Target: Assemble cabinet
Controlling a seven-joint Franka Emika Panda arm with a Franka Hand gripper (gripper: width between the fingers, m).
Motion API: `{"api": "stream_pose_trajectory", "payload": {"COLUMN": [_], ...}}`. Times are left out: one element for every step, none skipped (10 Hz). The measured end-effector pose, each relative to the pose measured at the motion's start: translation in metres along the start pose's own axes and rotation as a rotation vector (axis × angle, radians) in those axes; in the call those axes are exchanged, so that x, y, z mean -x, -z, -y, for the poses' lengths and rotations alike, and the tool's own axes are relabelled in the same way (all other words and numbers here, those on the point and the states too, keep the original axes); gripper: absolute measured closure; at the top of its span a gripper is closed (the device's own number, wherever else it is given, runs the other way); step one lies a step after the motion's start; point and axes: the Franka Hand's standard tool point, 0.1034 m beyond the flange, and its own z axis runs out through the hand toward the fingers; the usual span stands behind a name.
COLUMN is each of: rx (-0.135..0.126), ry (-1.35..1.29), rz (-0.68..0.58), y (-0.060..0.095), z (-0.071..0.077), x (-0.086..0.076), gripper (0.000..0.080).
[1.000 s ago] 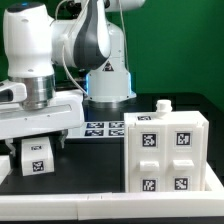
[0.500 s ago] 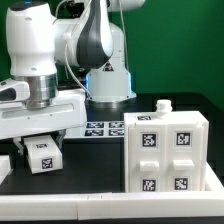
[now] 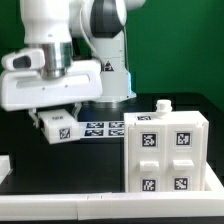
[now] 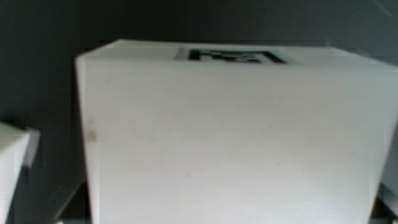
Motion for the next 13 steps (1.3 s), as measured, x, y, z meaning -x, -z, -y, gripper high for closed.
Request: {"api": "stream_pose_trajectory", "payload": {"rx": [-0.007,-0.008,-0.015,-0.018,-0.022,-0.025,-0.025,-0.026,-0.027,-0.027,-0.027,-0.028,-0.029], "ry": [-0.028,-0.06,-0.116,-0.144,-0.182,-0.221,-0.238,-0.24,-0.239,-0.239,-0.239,-0.237,-0.245], "rz": [-0.002,-0.013,-0.013,-0.018,-0.019,-0.017,-0.02,-0.015,-0.012,-0.012,-0.011,-0.011,-0.015], "y": [0.015,0.03,0.044,0.057,0.067,0.074,0.078,0.075,0.074,0.073,0.073,0.073,0.074], "z": [0.011,0.022,0.033,0.04,0.044,0.047,0.048,0.047,0.047,0.047,0.047,0.048,0.054], "x": [-0.011,-0.027,-0.049,-0.072,-0.09,-0.107,-0.119,-0.119,-0.118,-0.118,-0.118,-0.118,-0.124], "gripper": [0.0233,0.0233,0.0233,0.0233,0.0233,0.0233,0.0233,0.0233,0.0233,0.0233,0.0233,0.0233,0.0233]}}
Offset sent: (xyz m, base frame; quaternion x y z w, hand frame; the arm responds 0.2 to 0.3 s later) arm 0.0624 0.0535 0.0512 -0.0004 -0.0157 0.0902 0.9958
